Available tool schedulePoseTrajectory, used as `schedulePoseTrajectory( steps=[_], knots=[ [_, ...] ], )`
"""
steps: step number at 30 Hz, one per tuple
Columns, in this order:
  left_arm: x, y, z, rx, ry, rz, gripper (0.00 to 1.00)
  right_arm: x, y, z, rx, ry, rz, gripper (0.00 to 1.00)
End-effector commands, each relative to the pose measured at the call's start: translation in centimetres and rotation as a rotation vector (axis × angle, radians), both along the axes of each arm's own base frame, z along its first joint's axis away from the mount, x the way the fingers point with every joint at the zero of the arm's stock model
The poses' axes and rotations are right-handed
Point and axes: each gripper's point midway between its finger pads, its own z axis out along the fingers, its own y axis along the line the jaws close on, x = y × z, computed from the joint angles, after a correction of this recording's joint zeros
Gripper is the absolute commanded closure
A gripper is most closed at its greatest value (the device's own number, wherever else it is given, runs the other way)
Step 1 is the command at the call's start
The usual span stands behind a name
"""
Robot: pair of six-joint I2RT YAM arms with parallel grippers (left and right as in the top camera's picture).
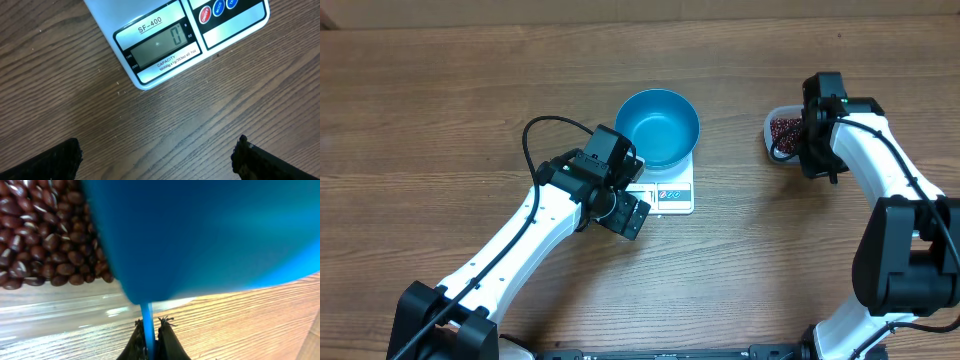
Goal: Scoop item into bowl and weigh 150g on scale
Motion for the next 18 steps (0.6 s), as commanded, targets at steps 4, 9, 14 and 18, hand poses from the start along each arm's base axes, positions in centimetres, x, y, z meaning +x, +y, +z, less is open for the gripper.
schedulePoseTrajectory(
  steps=[4, 9, 14, 18],
  knots=[
    [0.3, 0.1, 0.7, -0.004, -0.026, -0.013, 0.0, -0.5, -0.6, -0.6, 0.02, 0.007, -0.03, 0.96],
    [0.3, 0.1, 0.7, -0.004, -0.026, -0.013, 0.0, -0.6, -0.5, -0.7, 0.028, 0.01, -0.03, 0.96],
    [0.3, 0.1, 0.7, -0.004, -0.026, -0.013, 0.0, -0.9, 0.1, -1.4, 0.061, 0.017, -0.027, 0.96],
    [0.3, 0.1, 0.7, -0.004, -0.026, -0.013, 0.0, -1.2, 0.2, -2.1, 0.068, 0.017, -0.026, 0.96]
  ],
)
